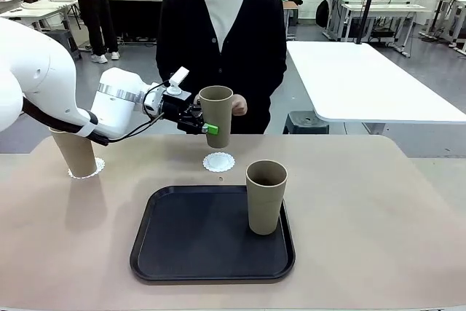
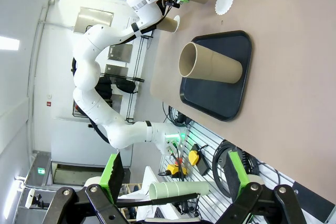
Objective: Place coasters on the table and set cups on them.
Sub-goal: Take one Reusable plastic cup from the Flat Tray and place it on a coaster set by the human.
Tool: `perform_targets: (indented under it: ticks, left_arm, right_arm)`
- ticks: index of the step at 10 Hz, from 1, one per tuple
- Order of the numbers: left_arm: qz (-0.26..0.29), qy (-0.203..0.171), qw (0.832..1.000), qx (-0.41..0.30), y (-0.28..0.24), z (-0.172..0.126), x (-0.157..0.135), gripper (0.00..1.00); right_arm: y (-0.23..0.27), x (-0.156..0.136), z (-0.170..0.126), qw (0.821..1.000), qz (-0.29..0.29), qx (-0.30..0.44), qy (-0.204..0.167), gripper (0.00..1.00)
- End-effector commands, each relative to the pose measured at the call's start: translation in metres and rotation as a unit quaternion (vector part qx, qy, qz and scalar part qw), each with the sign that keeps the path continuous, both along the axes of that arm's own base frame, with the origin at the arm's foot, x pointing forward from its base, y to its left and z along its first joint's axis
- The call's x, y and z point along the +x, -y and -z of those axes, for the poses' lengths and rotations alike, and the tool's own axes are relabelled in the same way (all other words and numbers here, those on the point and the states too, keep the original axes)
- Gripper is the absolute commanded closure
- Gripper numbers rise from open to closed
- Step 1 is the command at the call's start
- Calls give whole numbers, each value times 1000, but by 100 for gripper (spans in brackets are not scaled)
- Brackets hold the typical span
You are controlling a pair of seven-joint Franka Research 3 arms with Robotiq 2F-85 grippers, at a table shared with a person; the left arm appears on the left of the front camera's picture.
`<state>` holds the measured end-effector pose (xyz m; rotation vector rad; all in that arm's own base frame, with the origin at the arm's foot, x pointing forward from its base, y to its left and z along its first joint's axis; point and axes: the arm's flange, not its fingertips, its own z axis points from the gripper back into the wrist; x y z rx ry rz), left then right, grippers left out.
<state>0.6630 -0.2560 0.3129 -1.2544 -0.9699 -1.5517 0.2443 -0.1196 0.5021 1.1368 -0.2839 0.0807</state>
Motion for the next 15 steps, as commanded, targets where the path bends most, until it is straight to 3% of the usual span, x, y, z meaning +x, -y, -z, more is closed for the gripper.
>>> perform_targets:
  ticks: [1, 9, 15]
  left_arm:
    - [-3, 5, 1000, 2, 1, -4, -1, 15]
    - [43, 9, 999, 12, 9, 25, 17, 15]
    - [49, -13, 998, 21, 8, 42, 28, 15]
  right_arm:
    - [0, 1, 0, 1000, -2, 7, 3, 0]
    - [0, 1, 0, 1000, -2, 7, 3, 0]
    - [0, 1, 0, 1000, -2, 7, 3, 0]
